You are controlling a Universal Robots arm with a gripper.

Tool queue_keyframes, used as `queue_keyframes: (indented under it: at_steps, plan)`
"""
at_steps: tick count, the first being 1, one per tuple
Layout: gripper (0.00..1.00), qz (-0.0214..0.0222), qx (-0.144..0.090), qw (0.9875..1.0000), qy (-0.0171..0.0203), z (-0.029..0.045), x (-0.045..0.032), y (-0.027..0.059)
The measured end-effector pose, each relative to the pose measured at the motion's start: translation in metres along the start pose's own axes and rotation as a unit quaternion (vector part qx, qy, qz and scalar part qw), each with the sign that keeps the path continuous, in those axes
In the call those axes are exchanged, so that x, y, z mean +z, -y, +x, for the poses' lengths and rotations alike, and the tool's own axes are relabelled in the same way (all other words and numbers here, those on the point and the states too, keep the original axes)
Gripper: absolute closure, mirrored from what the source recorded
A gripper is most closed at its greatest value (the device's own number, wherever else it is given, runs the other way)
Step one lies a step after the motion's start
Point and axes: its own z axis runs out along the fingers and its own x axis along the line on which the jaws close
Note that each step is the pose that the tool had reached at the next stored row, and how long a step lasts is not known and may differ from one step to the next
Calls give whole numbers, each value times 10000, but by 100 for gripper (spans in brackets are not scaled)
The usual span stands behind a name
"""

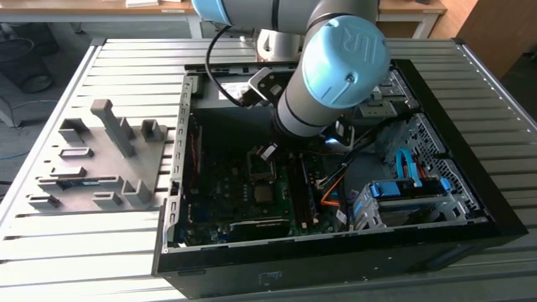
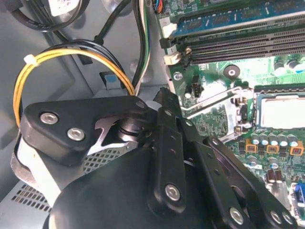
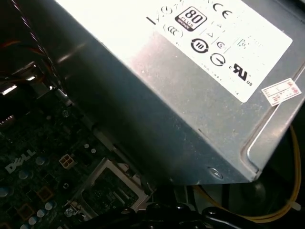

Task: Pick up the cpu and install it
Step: 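Close the cpu cover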

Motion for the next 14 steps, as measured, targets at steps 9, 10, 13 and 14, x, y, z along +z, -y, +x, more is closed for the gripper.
queue_keyframes:
  at_steps: [9, 10, 13, 14]
  plan:
    - [90, -57, -15, 10000, 55, 4, -68, -12]
    - [90, -65, -17, 10000, 63, 5, -74, -13]
    - [90, -87, -23, 9999, 83, 7, -94, -16]
    - [90, -94, -25, 9999, 90, 8, -102, -17]
